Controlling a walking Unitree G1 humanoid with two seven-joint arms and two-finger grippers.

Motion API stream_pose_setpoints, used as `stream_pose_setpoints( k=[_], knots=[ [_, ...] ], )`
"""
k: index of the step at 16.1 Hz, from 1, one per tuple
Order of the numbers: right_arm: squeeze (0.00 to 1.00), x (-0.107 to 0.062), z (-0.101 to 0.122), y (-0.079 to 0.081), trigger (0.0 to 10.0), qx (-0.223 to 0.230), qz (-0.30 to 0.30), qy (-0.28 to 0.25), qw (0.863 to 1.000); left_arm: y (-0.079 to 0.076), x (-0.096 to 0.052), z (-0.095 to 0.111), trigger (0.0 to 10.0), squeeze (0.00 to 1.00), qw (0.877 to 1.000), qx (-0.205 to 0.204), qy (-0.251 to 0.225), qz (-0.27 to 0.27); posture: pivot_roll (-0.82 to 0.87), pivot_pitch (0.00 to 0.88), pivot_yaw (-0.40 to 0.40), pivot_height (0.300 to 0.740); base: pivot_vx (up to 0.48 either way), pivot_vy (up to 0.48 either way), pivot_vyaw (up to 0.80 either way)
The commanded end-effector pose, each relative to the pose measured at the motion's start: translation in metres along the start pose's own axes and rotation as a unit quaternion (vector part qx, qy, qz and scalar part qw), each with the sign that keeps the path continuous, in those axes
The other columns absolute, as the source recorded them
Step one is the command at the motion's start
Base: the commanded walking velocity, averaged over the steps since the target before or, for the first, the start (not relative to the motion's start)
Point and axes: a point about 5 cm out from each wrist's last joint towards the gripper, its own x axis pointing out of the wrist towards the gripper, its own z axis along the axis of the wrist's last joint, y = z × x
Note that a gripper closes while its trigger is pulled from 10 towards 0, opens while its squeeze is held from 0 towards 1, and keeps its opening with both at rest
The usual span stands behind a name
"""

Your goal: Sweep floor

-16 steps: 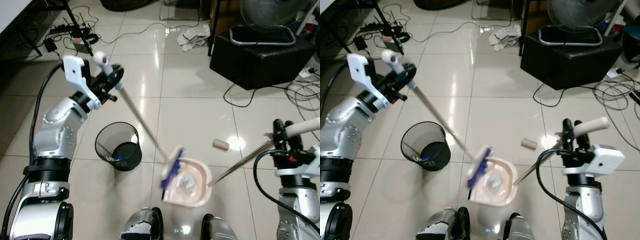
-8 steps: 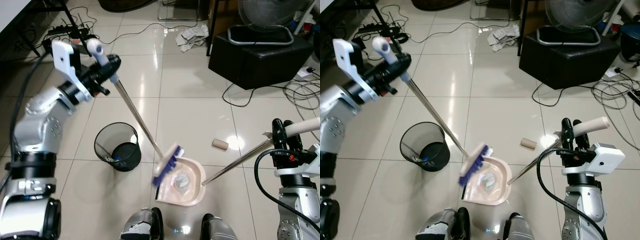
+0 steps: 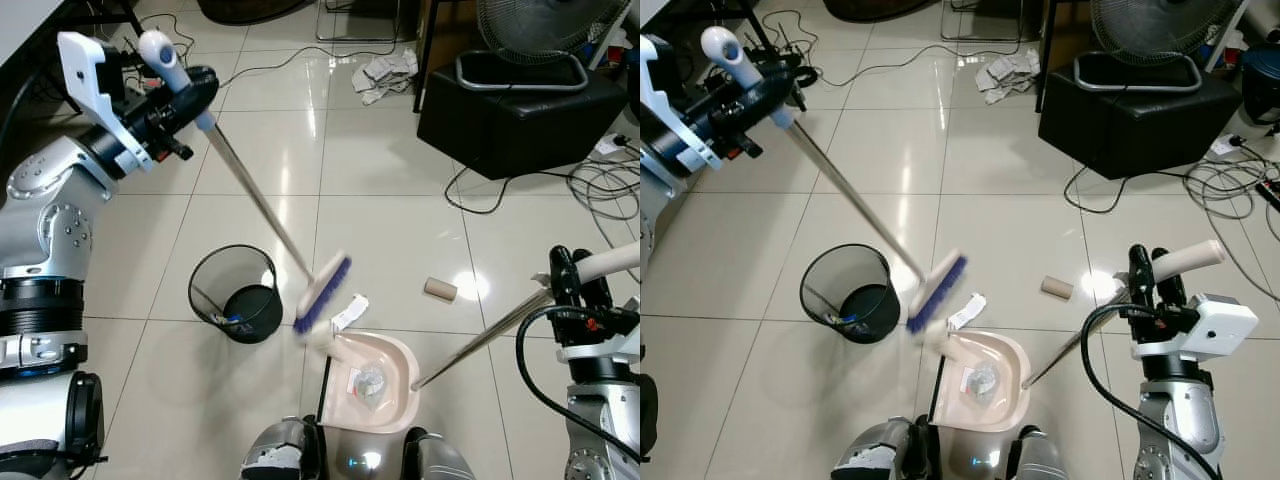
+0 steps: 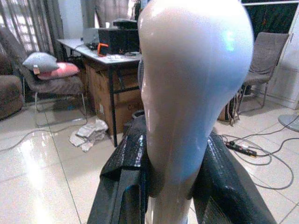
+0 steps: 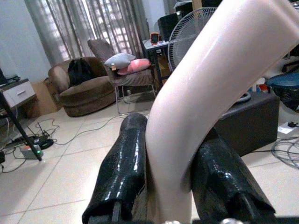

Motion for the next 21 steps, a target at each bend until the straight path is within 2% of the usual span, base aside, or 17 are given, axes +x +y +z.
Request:
stream_pose_setpoints(
  k=[1, 3, 6, 8, 12, 15, 16, 19, 21],
  knots=[
    [0.0, 0.003, 0.015, -0.003, 10.0, 0.005, 0.004, -0.031, 1.0, 0.002, -0.008, -0.007, 10.0, 0.0, 1.0, 0.009, 0.004, 0.015, 0.06, 0.147, 0.147, 0.74, 0.0, 0.0, 0.0],
    [0.0, 0.002, 0.017, -0.005, 10.0, 0.007, 0.003, -0.033, 0.999, 0.0, -0.01, -0.02, 10.0, 0.0, 1.0, 0.008, 0.016, 0.021, 0.06, 0.146, 0.147, 0.74, 0.0, 0.0, 0.0],
    [0.0, -0.003, 0.021, -0.005, 10.0, 0.016, 0.014, -0.029, 0.999, -0.009, -0.02, -0.064, 10.0, 0.0, 0.996, 0.035, 0.061, 0.06, 0.05, 0.143, 0.15, 0.74, 0.0, 0.0, 0.0],
    [0.0, -0.004, 0.024, -0.004, 10.0, 0.021, 0.023, -0.029, 0.999, -0.009, -0.023, -0.075, 10.0, 0.0, 0.993, 0.041, 0.07, 0.089, 0.04, 0.142, 0.151, 0.74, 0.0, 0.0, 0.0],
    [0.0, 0.002, 0.048, -0.001, 10.0, 0.04, 0.017, -0.061, 0.997, -0.018, -0.046, -0.118, 10.0, 0.0, 0.981, 0.039, 0.098, 0.161, 0.01, 0.126, 0.146, 0.74, 0.0, 0.0, 0.0],
    [0.0, 0.025, 0.077, 0.002, 10.0, 0.077, 0.008, -0.102, 0.992, -0.031, -0.069, -0.136, 10.0, 0.0, 0.975, 0.024, 0.107, 0.191, -0.01, 0.105, 0.134, 0.74, 0.0, 0.0, 0.0],
    [0.0, 0.035, 0.081, 0.005, 10.0, 0.093, 0.017, -0.092, 0.991, -0.036, -0.076, -0.139, 10.0, 0.0, 0.973, 0.021, 0.109, 0.2, -0.01, 0.092, 0.125, 0.74, 0.0, 0.0, 0.0],
    [0.0, 0.06, 0.098, 0.016, 10.0, 0.08, 0.053, -0.089, 0.991, -0.046, -0.092, -0.143, 10.0, 0.0, 0.966, 0.026, 0.116, 0.228, -0.01, 0.078, 0.105, 0.74, 0.0, 0.0, 0.0],
    [0.0, 0.07, 0.109, 0.018, 10.0, 0.085, 0.065, -0.097, 0.99, -0.056, -0.092, -0.141, 10.0, 0.0, 0.966, 0.021, 0.109, 0.233, 0.0, 0.072, 0.078, 0.74, 0.0, 0.0, 0.0]
  ],
)
